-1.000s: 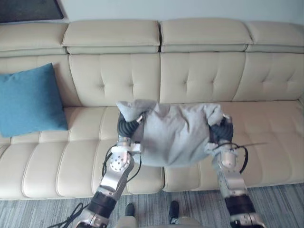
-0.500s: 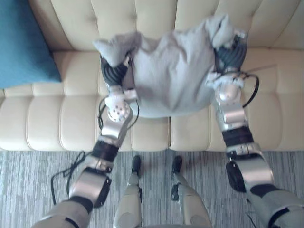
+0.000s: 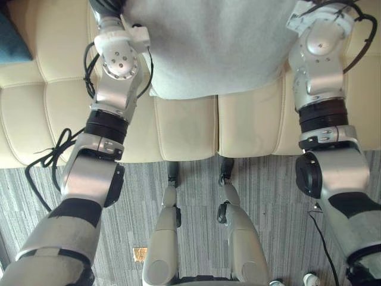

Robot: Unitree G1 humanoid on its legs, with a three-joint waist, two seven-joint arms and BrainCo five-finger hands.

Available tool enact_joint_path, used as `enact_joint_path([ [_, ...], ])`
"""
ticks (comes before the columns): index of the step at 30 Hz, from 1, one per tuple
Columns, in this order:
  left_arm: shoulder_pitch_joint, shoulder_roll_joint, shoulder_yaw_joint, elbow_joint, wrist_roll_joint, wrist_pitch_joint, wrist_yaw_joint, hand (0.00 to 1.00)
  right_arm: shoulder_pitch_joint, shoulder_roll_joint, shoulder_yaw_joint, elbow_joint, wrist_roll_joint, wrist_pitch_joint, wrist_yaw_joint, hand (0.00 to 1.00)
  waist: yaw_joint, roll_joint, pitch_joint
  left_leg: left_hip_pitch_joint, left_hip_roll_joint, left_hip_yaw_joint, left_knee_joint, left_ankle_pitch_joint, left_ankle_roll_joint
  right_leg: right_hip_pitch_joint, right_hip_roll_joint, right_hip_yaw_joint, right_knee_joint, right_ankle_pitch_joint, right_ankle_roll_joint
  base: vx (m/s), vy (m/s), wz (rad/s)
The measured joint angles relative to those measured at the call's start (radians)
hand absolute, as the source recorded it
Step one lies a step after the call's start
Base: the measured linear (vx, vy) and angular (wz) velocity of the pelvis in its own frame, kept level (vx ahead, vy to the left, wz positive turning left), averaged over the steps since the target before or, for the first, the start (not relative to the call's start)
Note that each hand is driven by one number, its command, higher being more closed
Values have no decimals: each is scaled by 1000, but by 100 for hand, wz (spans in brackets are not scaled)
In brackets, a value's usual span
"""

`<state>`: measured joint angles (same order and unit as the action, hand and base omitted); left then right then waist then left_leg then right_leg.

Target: Pick up cushions and gather them together orderly.

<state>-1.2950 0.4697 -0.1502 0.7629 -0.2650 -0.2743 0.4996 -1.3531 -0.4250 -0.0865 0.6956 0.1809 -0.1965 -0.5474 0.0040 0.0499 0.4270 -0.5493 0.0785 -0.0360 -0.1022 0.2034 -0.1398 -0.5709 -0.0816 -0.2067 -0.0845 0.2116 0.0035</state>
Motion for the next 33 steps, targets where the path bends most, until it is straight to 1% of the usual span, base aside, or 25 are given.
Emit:
enact_joint_path([
  [2,0,36,10,2,-14,5,-21,0,11,-24,-22,0,42,-4,15,0,0,0,0,0,1,5,0,0,0,-4,0,5,1,0,0,-6,40,-7],
  [3,-3,54,17,2,-14,5,-30,0,32,-46,-33,0,85,-13,30,0,1,0,0,0,2,12,0,0,0,-5,1,7,3,0,0,-9,52,-7],
  [4,-6,62,20,2,-14,5,-32,0,42,-58,-33,0,103,-17,37,0,2,0,0,1,3,15,0,0,0,-6,2,9,4,0,0,-9,51,-7],
  [6,-28,83,45,2,-22,5,-56,0,80,-85,-45,0,171,-21,75,0,5,0,0,3,6,26,0,0,0,-13,4,16,16,0,0,-9,42,-9],
  [8,-32,88,53,2,-50,3,-74,0,101,-86,-55,-1,215,-22,97,0,5,0,0,11,9,32,0,0,0,-12,6,20,25,0,0,-13,36,-11],
  [9,-32,88,59,2,-87,2,-87,0,121,-87,-58,-1,252,-22,115,0,6,-1,0,19,12,41,0,0,0,-9,7,24,30,0,0,-19,37,-12],
  [12,-7,80,99,-10,-149,-3,-112,0,164,-87,-59,-21,296,-22,137,0,7,-1,0,33,18,54,0,0,0,-2,9,28,40,-2,-1,-24,32,-10],
  [13,54,67,141,-59,-193,-6,-114,0,226,-87,-63,-59,317,-22,149,0,7,-1,0,48,21,56,0,0,0,9,12,29,46,-3,-2,-26,17,-6],
  [14,87,59,156,-82,-203,-7,-114,0,258,-87,-66,-79,323,-22,155,0,6,-1,-1,55,22,56,0,0,0,15,13,29,46,-5,-4,-35,15,-5],
  [16,285,5,197,-211,-223,-30,-122,0,442,-85,-69,-204,330,-27,180,0,5,-4,-4,90,26,56,0,-2,0,52,16,28,48,-13,-3,0,0,0],
  [17,339,-15,202,-241,-222,-36,-130,0,495,-83,-70,-237,330,-29,190,0,5,-5,-6,100,26,56,0,-3,1,64,16,27,49,-17,-3,-10,6,7],
  [18,465,-65,205,-299,-215,-43,-135,0,614,-62,-80,-307,328,-32,213,0,5,-6,-7,121,29,57,0,-10,8,87,20,24,49,-25,-4,-4,1,10],
  [19,589,-127,204,-346,-200,-43,-141,0,724,-15,-107,-363,320,-34,237,0,4,-10,-10,140,32,56,0,-17,15,109,24,23,49,-33,-1,0,-1,10],
  [20,637,-154,203,-358,-187,-43,-145,0,766,6,-113,-378,316,-36,245,0,5,-14,-12,148,33,56,0,-18,16,117,24,23,49,-35,0,6,-6,3],
  [21,764,-223,194,-374,-166,-40,-164,0,874,64,-116,-414,293,-37,272,0,7,-25,-22,166,33,59,0,-25,20,134,25,24,49,-46,4,0,0,0],
  [22,808,-247,190,-374,-163,-37,-175,0,912,85,-116,-425,282,-36,283,0,8,-28,-24,173,33,59,0,-28,21,141,25,24,49,-52,10,0,0,0],
  [23,962,-317,167,-375,-147,-20,-205,0,1051,168,-115,-458,245,-36,318,0,11,-41,-37,200,33,60,0,-43,28,167,26,24,49,-61,9,0,0,0],
  [25,1054,-347,153,-376,-128,-6,-236,0,1136,215,-116,-467,208,-32,344,0,14,-47,-51,218,33,62,0,-49,27,185,27,25,49,-67,12,11,-1,-2],
  [27,1198,-376,134,-375,-104,9,-291,0,1297,291,-116,-469,159,-27,382,0,28,-55,-105,258,33,73,1,-63,31,221,27,33,49,-77,21,53,3,-9],
  [28,1231,-380,132,-373,-97,12,-304,0,1330,308,-116,-468,149,-27,388,0,30,-55,-117,273,33,76,1,-68,31,235,27,34,49,-80,21,73,14,-11],
  [30,1332,-396,147,-304,-44,29,-351,0,1455,366,-115,-419,107,-19,425,0,35,-54,-193,334,33,83,19,-102,29,302,27,35,49,-107,30,92,23,-7],
  [31,1351,-404,159,-279,-30,36,-357,0,1478,373,-115,-393,99,-17,432,0,35,-55,-214,349,33,85,22,-111,29,319,27,36,49,-113,32,122,32,-3],
  [33,1396,-417,180,-176,5,48,-377,0,1535,387,-114,-289,92,-11,450,0,35,-53,-283,390,33,86,28,-133,29,367,26,31,50,-135,37,126,34,0],
])
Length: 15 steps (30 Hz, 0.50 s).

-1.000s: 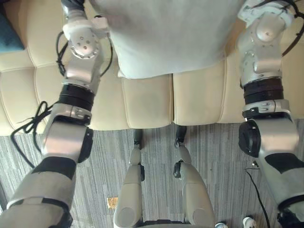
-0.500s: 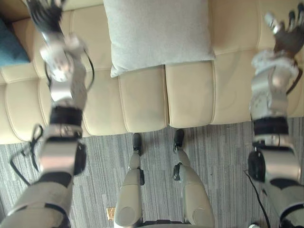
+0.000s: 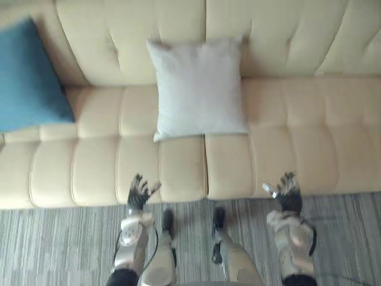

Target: Pick up cushions and gather them together orderly.

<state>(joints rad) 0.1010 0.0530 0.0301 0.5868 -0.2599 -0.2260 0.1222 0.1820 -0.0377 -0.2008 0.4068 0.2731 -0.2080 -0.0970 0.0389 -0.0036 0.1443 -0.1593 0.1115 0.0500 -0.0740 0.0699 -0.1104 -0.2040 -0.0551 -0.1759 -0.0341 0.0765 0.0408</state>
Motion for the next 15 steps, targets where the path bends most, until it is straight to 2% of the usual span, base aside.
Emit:
enact_joint_path([
  [4,10,0,39,218,94,29,-30,0,14,0,-1,227,-39,31,26,0,-2,-3,-58,63,-2,1,4,-23,-3,63,-3,-1,-4,-18,9,89,24,0],
  [8,13,0,63,334,152,46,-40,0,6,0,-14,387,-61,55,49,0,-3,-3,-81,111,-4,2,-18,-23,-4,103,-4,1,-12,-25,15,69,4,0],
  [15,28,8,70,405,207,60,-48,0,-7,-5,-69,536,-79,84,59,0,-6,-5,-104,170,-18,-4,-27,-38,-1,172,-14,1,-36,-30,23,44,8,2],
])
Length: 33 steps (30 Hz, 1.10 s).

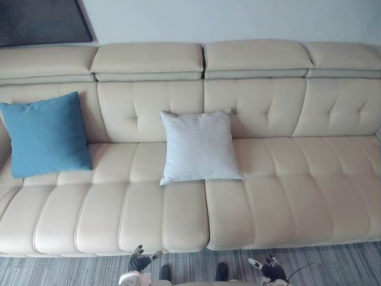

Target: Pick up cushions and gather them together orderly.

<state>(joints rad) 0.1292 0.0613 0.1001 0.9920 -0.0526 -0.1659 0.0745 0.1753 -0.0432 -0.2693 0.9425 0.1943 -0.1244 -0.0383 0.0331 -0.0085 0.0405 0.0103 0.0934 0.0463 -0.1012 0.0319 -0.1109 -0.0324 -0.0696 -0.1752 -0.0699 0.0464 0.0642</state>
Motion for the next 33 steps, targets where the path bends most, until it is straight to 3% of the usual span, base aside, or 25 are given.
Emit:
enact_joint_path([
  [7,1,5,-1,21,33,5,-1,0,-20,-6,-2,42,0,15,0,0,-20,-1,-6,40,-16,-3,0,-9,11,34,-16,5,1,-3,4,22,10,0],
  [8,-10,9,-10,22,49,5,-12,0,-69,4,-2,59,-29,19,-11,0,-7,-35,-7,63,-55,45,0,-44,33,-2,-55,57,66,-34,35,0,0,0],
  [15,-10,9,-9,22,49,5,-12,0,-68,4,-2,59,-30,22,-11,0,-7,-35,-7,65,-55,45,1,-44,33,0,-55,56,66,-34,35,0,0,0],
  [21,-17,9,0,41,29,16,-13,0,-68,4,-2,64,-49,52,-13,0,-7,-35,-4,96,-55,66,12,-57,39,26,-54,73,69,-36,32,-12,4,-8],
  [29,-41,10,34,41,9,28,-13,0,-96,6,35,52,-117,81,-46,0,1,-53,35,74,-43,242,131,-136,43,-56,-49,215,142,-33,39,-68,20,-59],
  [31,-57,21,34,40,10,31,-12,0,-99,22,44,46,-117,86,-50,0,1,-71,38,26,-26,277,197,-163,51,-90,-66,162,151,-49,45,-83,-5,-45],
  [33,-72,25,38,39,10,45,-12,0,-95,49,49,27,-117,86,-51,0,-6,-68,52,2,4,278,233,-169,49,-130,-82,83,305,-83,2,13,-40,-1],
])
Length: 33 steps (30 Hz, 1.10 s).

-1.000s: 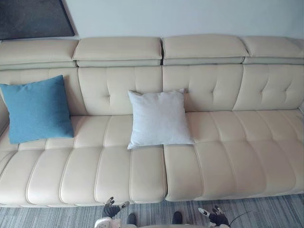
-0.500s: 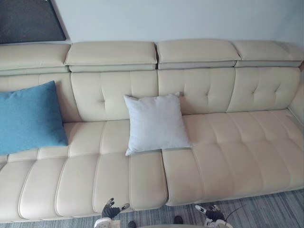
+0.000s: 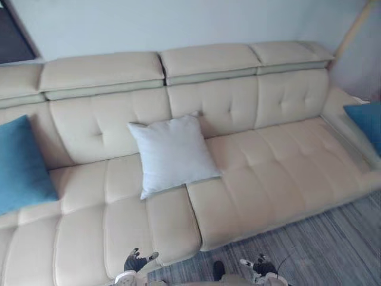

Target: Pick up cushions and gather them together orderly.

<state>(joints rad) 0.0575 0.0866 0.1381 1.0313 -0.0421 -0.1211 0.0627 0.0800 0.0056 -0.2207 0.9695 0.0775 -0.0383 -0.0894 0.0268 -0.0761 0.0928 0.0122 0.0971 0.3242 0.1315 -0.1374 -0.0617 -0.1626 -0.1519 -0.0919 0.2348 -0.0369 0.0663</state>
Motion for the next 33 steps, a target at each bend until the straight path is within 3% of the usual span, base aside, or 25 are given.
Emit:
enact_joint_path([
  [1,-8,-1,0,-1,0,2,0,0,2,4,6,-3,0,0,0,0,-5,-4,-1,-7,16,-4,19,-1,-2,-4,-14,-30,128,-61,-2,70,-55,20],
  [3,-28,-2,1,-6,1,4,-5,0,-5,-6,11,2,0,-5,0,0,-12,-27,-13,-12,2,-4,32,7,-2,-11,-18,-39,166,-70,38,59,-72,22],
  [5,-22,-12,6,-3,1,4,-8,0,-25,-26,12,11,-1,-10,-1,0,8,7,-26,-21,20,0,-11,29,19,34,15,-23,52,-46,74,-21,-59,7],
  [6,-31,-15,28,-2,1,1,-6,0,-56,-40,2,17,-7,-11,-2,0,0,2,-15,-29,20,2,-25,59,-15,12,-24,-18,221,-141,39,-29,-97,34],
  [7,-31,-1,27,-7,1,3,-3,0,-62,-41,4,38,-19,-9,-2,0,-2,-8,-11,-26,-1,-11,-21,68,-21,9,-61,-21,332,-186,62,9,-171,16],
  [8,-18,18,30,-10,0,5,0,0,-69,-43,18,61,-33,-8,-1,0,18,-35,-19,-38,-11,6,0,69,-22,30,-65,-19,280,-212,81,-39,-230,-33],
  [9,-2,18,30,0,0,9,1,0,-93,-53,33,66,-39,-11,-2,0,34,-13,-21,-59,12,30,21,69,-23,55,-35,-30,191,-205,64,-71,-229,-62],
  [11,3,-1,22,4,-6,13,3,0,-129,-69,31,71,-39,-10,-7,0,27,38,7,-84,47,21,32,77,-35,112,13,-46,45,-172,14,-129,-145,-26],
  [14,-4,-27,-12,5,-10,16,1,0,-108,-88,26,73,-39,-5,-11,0,16,74,36,-78,67,-2,25,102,-59,139,33,-65,6,-141,-2,-171,-52,7],
  [19,-6,-27,-3,20,-11,16,0,0,-56,-84,-13,76,-39,5,-23,0,-9,72,40,-78,42,-52,19,119,-55,116,14,-54,11,-139,-3,-168,30,-6],
  [23,-2,-55,84,12,-24,17,0,0,-41,-52,-13,49,-39,10,-27,0,-7,69,38,-76,-10,-199,108,-32,-54,74,29,80,0,-129,1,-84,148,-93],
  [26,12,-46,89,-1,-29,17,-1,0,-8,-16,-15,1,-39,8,-26,0,-11,57,26,-77,-22,-171,109,-65,-41,67,30,139,-65,-94,-16,-38,198,-92],
  [29,14,-36,111,-1,-30,17,-1,0,2,0,-12,-2,-36,9,-28,0,-18,29,10,-76,-28,-138,122,-78,-29,39,29,181,-64,-59,-9,53,107,-46],
  [30,14,-33,111,0,-30,18,-1,0,7,5,-12,-2,-37,10,-28,0,-18,20,5,-66,-32,-121,132,-95,-33,39,30,199,-61,-23,12,95,37,-47],
  [31,14,-37,113,0,-29,18,-1,0,15,1,-11,-2,-37,11,-25,0,-16,23,2,-54,-24,-99,134,-105,-32,40,43,218,-49,-14,26,99,32,-57],
  [33,15,-44,121,3,-29,19,-1,0,5,-4,-3,-3,-37,11,-21,0,-14,32,-5,-43,-4,-44,136,-118,-38,19,71,240,-49,3,19,110,21,-92],
])
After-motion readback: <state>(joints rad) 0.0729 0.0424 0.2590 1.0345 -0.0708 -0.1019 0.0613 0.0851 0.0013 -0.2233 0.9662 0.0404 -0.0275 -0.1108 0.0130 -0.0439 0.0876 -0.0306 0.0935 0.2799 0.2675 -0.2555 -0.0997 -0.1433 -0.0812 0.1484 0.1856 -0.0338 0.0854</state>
